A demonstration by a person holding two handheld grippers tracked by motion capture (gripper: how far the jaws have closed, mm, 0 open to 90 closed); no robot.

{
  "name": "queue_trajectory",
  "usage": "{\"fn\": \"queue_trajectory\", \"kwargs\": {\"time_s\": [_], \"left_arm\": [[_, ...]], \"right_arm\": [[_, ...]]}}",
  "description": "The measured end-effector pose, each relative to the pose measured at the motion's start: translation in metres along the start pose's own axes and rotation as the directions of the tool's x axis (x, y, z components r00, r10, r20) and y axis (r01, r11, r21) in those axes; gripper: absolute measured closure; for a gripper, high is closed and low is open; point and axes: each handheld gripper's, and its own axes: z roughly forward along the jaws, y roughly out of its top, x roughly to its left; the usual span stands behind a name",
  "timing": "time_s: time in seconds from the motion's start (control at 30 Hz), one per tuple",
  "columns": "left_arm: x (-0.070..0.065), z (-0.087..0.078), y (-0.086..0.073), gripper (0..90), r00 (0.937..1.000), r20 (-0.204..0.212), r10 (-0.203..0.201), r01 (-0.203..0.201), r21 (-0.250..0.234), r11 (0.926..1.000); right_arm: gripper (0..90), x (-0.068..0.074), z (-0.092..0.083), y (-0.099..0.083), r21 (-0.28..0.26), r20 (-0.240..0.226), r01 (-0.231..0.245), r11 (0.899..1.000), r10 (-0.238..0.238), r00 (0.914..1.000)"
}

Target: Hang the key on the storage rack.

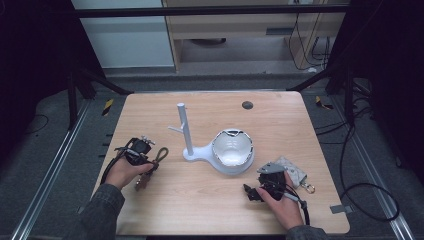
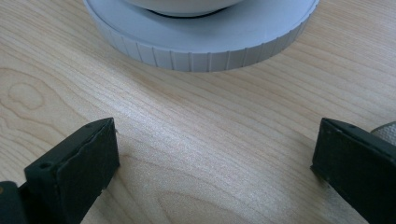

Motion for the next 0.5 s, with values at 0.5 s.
{"fn": "queue_trajectory", "kwargs": {"time_s": [0.5], "left_arm": [[0.0024,0.0074,0.0025,57.2,0.9999,0.017,0.003,-0.004,0.041,0.9992]], "right_arm": [[0.6,0.0002,-0.0001,-0.0001,0.0,0.001,-0.001,1.0,0.001,1.0]]}}
